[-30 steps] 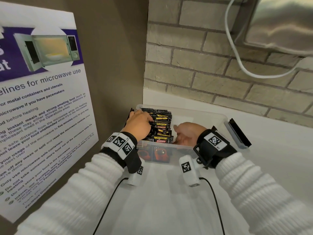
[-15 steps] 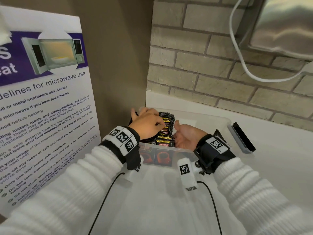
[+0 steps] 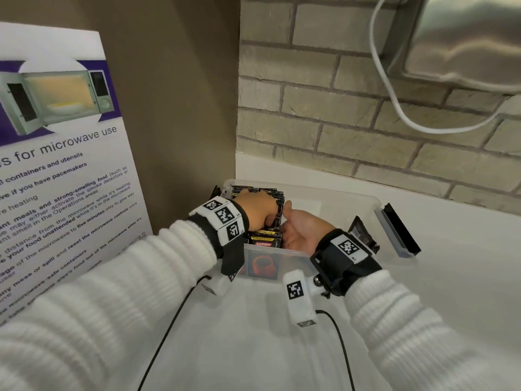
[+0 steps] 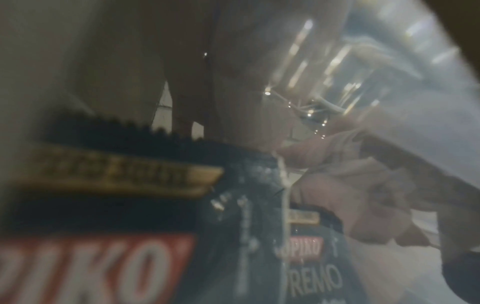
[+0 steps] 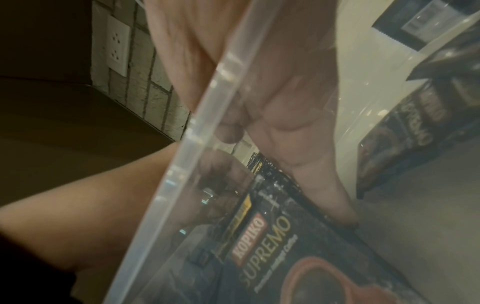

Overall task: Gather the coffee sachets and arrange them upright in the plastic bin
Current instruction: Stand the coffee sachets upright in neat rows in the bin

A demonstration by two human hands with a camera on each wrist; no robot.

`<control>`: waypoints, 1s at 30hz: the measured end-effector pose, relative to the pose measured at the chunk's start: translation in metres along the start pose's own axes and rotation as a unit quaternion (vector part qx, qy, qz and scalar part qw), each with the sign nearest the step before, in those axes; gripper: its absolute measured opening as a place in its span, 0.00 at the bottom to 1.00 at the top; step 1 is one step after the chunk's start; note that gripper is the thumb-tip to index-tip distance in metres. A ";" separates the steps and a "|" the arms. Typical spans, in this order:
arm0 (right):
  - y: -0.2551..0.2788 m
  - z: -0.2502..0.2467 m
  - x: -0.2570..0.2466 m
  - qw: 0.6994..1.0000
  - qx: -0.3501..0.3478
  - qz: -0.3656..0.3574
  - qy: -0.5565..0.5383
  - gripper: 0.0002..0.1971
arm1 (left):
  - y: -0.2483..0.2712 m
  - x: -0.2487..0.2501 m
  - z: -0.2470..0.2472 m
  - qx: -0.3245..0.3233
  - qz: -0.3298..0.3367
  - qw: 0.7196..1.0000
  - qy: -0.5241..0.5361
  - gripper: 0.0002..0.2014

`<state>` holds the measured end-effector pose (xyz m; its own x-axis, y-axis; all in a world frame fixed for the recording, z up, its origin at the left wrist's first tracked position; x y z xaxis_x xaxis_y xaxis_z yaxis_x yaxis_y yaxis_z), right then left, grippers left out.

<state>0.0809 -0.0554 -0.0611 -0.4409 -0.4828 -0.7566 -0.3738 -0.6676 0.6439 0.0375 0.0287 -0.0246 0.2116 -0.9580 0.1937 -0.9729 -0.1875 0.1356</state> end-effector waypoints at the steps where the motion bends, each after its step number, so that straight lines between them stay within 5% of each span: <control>1: -0.001 -0.001 0.000 1.000 0.001 -0.001 -0.001 0.38 | 0.001 -0.001 -0.001 0.004 0.000 1.000 0.017 0.14; 10: -0.003 -0.002 -0.001 1.000 0.005 -0.016 0.013 0.41 | -0.004 -0.019 0.002 0.079 -0.009 0.973 0.215 0.08; 18: -0.009 -0.001 -0.002 0.998 0.056 -0.040 0.007 0.36 | -0.014 -0.009 0.019 0.049 -0.001 0.979 0.197 0.08; 22: -0.011 -0.005 -0.001 0.999 0.018 -0.026 0.016 0.37 | -0.005 -0.015 0.003 0.124 -0.015 0.953 0.275 0.12; 25: -0.003 -0.009 -0.003 0.998 0.025 -0.023 0.046 0.30 | 0.011 -0.026 -0.011 0.168 -0.043 0.928 0.329 0.16; 30: 0.023 -0.037 -0.016 0.987 0.049 -0.027 0.151 0.15 | 0.044 -0.057 -0.008 0.169 -0.122 0.935 0.286 0.16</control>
<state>0.1094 -0.0839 -0.0378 -0.1611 -0.6051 -0.7797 -0.4730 -0.6460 0.5991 -0.0167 0.0764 -0.0216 0.3533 -0.6234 0.6976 -0.8424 -0.5362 -0.0526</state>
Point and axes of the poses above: each hand's wrist, its own y-axis away from the middle knuckle, its own z-axis out of the palm, x = y × z, the point moved 3 cm from there along -y, towards the middle knuckle, and after that the axes turned 10 degrees about y, right-handed, at the moved point
